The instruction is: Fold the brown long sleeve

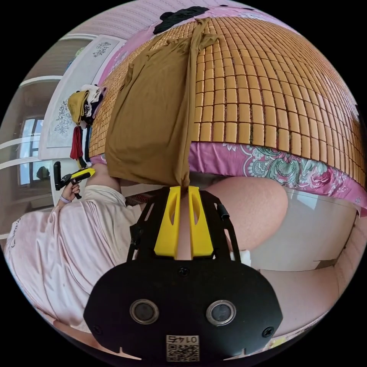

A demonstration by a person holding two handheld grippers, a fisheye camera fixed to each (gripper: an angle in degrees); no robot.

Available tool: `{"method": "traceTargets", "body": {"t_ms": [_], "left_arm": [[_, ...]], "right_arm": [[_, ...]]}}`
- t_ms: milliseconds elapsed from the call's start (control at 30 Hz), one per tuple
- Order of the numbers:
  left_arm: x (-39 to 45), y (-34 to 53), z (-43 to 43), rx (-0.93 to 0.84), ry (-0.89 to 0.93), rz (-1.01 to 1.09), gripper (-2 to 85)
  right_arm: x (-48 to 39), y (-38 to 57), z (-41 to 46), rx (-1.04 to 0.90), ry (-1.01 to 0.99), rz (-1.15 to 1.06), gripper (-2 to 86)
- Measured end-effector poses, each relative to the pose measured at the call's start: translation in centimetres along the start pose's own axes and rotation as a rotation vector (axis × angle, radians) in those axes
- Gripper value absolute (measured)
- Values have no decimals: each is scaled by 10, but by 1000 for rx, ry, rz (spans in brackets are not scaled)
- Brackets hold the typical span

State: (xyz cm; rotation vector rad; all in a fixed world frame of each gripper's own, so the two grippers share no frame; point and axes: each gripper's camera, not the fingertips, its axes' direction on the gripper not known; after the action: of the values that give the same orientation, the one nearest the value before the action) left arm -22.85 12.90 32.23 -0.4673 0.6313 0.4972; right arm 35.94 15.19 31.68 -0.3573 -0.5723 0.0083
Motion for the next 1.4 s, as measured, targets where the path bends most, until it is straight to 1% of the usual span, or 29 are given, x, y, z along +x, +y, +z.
{"method": "traceTargets", "body": {"t_ms": [67, 200, 333, 467, 567, 700, 767, 800, 867, 967, 1033, 1067, 1100, 1133, 1233, 1333, 1400], "left_arm": [[-12, -16, -6, 50, -14, -17, 42], [-14, -69, -10, 110, -54, 35, 40], [4, -169, 2, 158, -52, 136, 44], [26, -273, 32, 172, -3, 182, 49], [38, -326, 65, 150, -28, 192, 48], [36, -356, 108, 79, -52, 171, 38], [34, -355, 115, 118, -45, 203, 20], [33, -354, 116, 125, -40, 202, 17], [29, -351, 121, 140, -27, 197, 10], [29, -354, 126, 132, -24, 198, 7], [30, -354, 129, 127, -33, 207, 8], [30, -355, 131, 124, -34, 208, 10], [30, -355, 131, 123, -31, 206, 12], [29, -355, 132, 121, -25, 199, 16], [31, -353, 129, 131, -31, 194, 35], [49, -354, 119, 162, -80, 255, 40], [66, -359, 115, 175, -94, 302, 41]], "right_arm": [[0, -14, -7, 29, 62, -14, 43], [-11, -76, -42, 230, 105, -87, 74], [-27, -172, -66, 367, 165, -138, 100], [-28, -256, -66, 392, 183, -112, 115], [-23, -309, -53, 386, 239, -58, 124], [-2, -343, -41, 453, 282, 57, 114], [11, -348, -35, 450, 219, 75, 95], [21, -350, -30, 412, 169, 72, 74], [35, -342, -34, 432, 103, 54, 35], [63, -290, -65, 593, 21, 77, 10], [81, -208, -97, 765, 3, 90, 8], [84, -184, -104, 792, 16, 92, 10], [87, -134, -113, 824, 65, 111, 13], [91, -86, -114, 824, 108, 156, 18], [106, 5, -97, 752, 163, 243, 44], [119, 39, -88, 638, 229, 284, 88], [123, 38, -91, 626, 248, 257, 100]]}}
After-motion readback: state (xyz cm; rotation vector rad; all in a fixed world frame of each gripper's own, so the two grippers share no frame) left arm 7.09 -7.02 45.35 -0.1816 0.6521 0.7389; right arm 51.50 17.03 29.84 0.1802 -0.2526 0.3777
